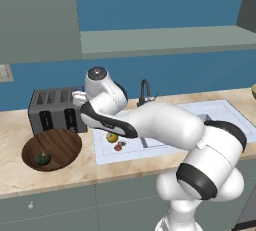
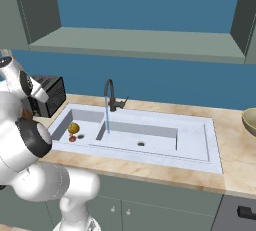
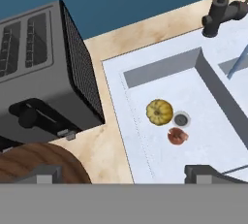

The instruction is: Pick the squashs from the sink and place them in one bowl. Place the mushroom in the other bowl. Then turn off the sink faucet.

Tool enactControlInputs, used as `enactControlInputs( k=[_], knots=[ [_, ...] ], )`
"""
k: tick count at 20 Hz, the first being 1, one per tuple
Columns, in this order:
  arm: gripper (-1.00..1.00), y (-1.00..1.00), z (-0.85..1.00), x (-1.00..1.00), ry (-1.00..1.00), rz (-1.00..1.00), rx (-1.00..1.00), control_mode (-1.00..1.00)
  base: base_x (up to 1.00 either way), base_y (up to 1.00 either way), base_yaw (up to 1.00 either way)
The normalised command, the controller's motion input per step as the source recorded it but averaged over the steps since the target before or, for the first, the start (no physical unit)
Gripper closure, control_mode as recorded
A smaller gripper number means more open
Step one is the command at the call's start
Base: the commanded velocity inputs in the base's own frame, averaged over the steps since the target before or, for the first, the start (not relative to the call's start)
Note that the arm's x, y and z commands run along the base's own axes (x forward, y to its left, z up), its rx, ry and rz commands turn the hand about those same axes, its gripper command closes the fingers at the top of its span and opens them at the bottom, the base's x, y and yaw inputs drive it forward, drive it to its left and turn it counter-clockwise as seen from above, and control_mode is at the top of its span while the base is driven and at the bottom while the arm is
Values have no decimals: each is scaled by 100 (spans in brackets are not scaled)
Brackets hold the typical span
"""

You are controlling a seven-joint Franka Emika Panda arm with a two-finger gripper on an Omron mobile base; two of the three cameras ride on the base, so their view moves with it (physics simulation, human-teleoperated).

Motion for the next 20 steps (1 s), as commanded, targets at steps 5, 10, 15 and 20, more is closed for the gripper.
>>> enactControlInputs(
  k=[5, 10, 15, 20],
  knots=[
    [-100, -100, -43, 26, 1, 1, 0, -100, 0, 0, 0],
    [-100, -82, -35, 15, 0, 18, 0, -100, 0, 0, 0],
    [-100, -41, -56, 18, 4, 15, 0, -100, 0, 0, 0],
    [-100, -17, -66, 12, 3, 13, 1, -100, 0, 0, 0]
  ],
)
